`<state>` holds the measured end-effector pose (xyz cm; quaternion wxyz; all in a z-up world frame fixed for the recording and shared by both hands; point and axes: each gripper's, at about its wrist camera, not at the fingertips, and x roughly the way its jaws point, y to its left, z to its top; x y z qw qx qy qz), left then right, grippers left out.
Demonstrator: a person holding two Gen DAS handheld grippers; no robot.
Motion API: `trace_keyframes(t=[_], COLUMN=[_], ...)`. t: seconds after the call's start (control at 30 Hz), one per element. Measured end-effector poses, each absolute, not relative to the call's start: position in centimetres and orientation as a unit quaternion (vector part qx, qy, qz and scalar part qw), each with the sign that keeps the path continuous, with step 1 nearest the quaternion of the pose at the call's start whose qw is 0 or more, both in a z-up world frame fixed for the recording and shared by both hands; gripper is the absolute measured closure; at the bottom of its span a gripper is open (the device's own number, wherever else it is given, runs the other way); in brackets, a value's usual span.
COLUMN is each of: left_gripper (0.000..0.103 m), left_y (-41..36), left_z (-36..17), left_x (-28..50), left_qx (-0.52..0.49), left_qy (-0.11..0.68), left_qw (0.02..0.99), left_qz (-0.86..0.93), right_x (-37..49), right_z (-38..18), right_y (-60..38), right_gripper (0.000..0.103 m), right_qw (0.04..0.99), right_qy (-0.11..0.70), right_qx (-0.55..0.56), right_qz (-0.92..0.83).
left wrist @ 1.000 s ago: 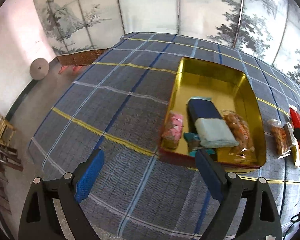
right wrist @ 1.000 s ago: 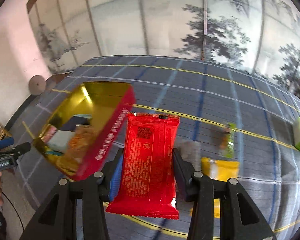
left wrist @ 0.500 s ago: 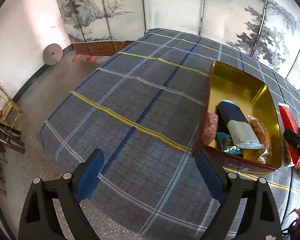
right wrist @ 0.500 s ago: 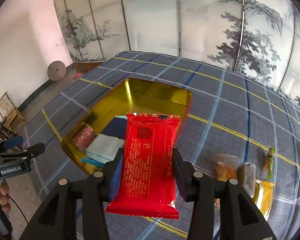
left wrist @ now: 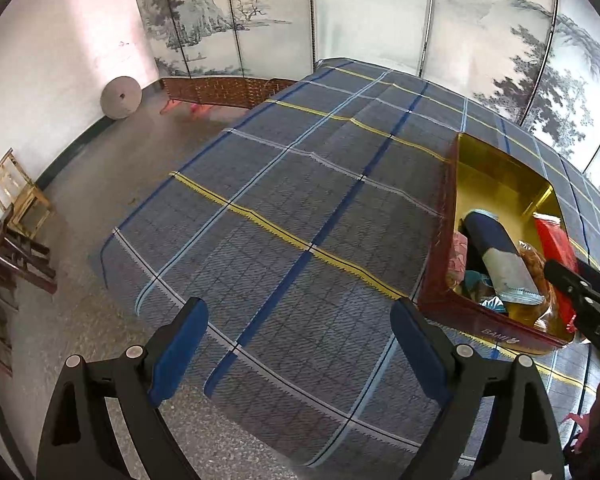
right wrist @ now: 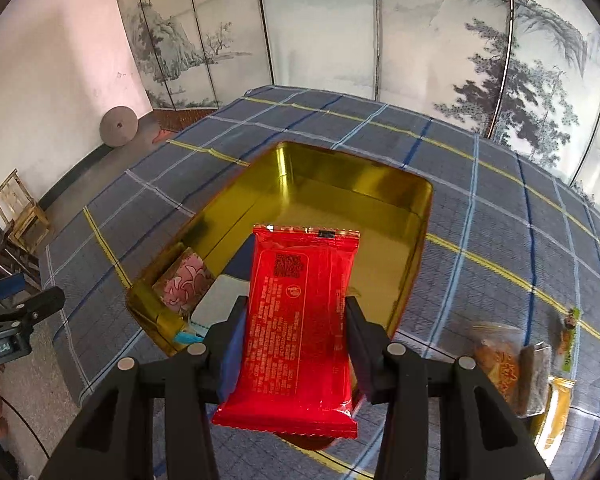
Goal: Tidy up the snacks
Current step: 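Carry the red snack with the right gripper into the tin and release it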
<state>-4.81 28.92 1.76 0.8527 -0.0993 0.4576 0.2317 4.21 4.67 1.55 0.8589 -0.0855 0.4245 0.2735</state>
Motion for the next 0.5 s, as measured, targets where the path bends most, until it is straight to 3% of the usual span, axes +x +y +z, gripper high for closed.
trace_keyframes(t=[0.5], left_gripper=[0.012], left_y=[28.8], left_z=[1.0], left_x=[-5.0], left_qx=[-0.100], left_qy=[0.469], left_qw=[0.847], left_qz=[0.230], right_x=[4.3], right_z=[0.2], right_y=[5.2], right_gripper=[0.055], right_qw=[0.851], right_qy=[0.437], right_qx=[-0.084], right_qz=[0.280])
